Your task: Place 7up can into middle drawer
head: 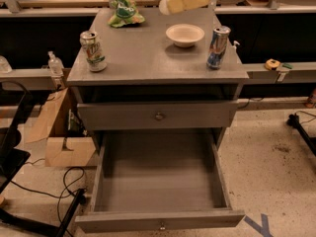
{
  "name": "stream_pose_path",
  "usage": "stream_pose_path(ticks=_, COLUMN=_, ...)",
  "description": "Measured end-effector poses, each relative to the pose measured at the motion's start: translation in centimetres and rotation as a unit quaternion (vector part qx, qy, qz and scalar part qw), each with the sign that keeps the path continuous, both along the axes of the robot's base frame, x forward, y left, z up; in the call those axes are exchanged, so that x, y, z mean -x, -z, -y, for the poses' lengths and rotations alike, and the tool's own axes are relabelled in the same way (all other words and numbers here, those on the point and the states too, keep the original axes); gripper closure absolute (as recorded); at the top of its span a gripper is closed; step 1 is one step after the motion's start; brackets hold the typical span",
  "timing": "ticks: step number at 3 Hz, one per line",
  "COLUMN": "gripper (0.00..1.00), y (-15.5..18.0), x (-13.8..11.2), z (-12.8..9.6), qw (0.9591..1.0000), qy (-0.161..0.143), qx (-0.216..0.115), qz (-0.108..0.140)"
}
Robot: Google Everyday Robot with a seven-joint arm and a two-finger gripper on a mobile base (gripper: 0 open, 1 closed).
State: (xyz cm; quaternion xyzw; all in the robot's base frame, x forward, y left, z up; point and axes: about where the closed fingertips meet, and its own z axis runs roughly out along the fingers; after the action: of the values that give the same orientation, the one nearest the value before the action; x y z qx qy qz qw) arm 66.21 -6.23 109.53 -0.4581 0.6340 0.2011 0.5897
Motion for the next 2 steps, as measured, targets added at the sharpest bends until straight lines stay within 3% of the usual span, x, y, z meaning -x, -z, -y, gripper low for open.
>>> stream_pose_path(ticks=1, gripper=0.0, y=0.0, x=0.0, z=0.0, qw=1.0, qy=0.0, qx=0.0, qz=0.0)
stream_pose_path(ticks=2, gripper=0.0, y=3.1, x=-1.4, z=-2.2, qw=0.9996, qy=-0.006, qx=-0.027, qz=-0.011)
